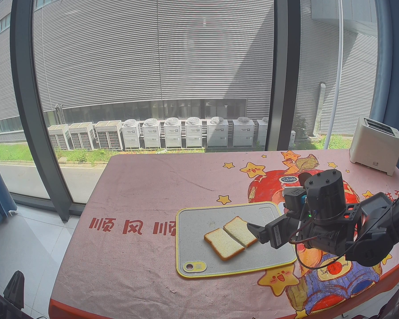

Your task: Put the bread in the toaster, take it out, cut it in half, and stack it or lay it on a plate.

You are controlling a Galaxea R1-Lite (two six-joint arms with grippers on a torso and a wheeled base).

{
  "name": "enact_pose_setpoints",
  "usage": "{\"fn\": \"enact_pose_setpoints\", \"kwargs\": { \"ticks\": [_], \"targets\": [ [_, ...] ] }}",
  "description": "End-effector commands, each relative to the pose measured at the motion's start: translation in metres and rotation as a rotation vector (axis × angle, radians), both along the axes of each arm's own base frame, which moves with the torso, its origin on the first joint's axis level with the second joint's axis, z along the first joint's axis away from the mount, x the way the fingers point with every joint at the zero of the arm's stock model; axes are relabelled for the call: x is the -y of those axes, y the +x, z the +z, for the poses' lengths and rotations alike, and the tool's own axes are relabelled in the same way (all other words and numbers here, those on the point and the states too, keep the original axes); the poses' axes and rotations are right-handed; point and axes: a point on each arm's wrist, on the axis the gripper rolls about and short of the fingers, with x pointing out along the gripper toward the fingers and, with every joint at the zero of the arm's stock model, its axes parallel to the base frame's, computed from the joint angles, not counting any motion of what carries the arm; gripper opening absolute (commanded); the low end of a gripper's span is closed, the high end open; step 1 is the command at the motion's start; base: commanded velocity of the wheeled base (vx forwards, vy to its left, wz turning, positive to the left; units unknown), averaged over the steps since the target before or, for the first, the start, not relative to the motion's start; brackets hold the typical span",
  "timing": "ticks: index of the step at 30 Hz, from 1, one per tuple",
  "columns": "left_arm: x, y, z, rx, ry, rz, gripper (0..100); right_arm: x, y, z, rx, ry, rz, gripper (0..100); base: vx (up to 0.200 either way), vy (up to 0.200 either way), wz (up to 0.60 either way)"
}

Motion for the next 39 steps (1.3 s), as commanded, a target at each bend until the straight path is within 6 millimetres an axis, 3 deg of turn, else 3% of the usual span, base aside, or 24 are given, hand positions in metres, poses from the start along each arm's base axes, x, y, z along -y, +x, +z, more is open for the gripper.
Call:
{"fn": "enact_pose_setpoints", "kwargs": {
  "ticks": [1,13,39],
  "targets": [
    [0.000,0.000,-0.005,-0.002,0.000,0.000,0,-0.001,0.002,-0.005,-0.014,-0.011,-0.001,100,0.000,0.000,0.00],
    [0.000,0.000,-0.005,0.000,0.000,0.000,0,0.004,0.014,-0.015,-0.035,-0.028,-0.038,100,0.000,0.000,0.00],
    [0.000,0.000,-0.005,0.000,0.000,0.001,0,0.002,0.019,-0.030,-0.073,-0.058,-0.042,100,0.000,0.000,0.00]
  ]
}}
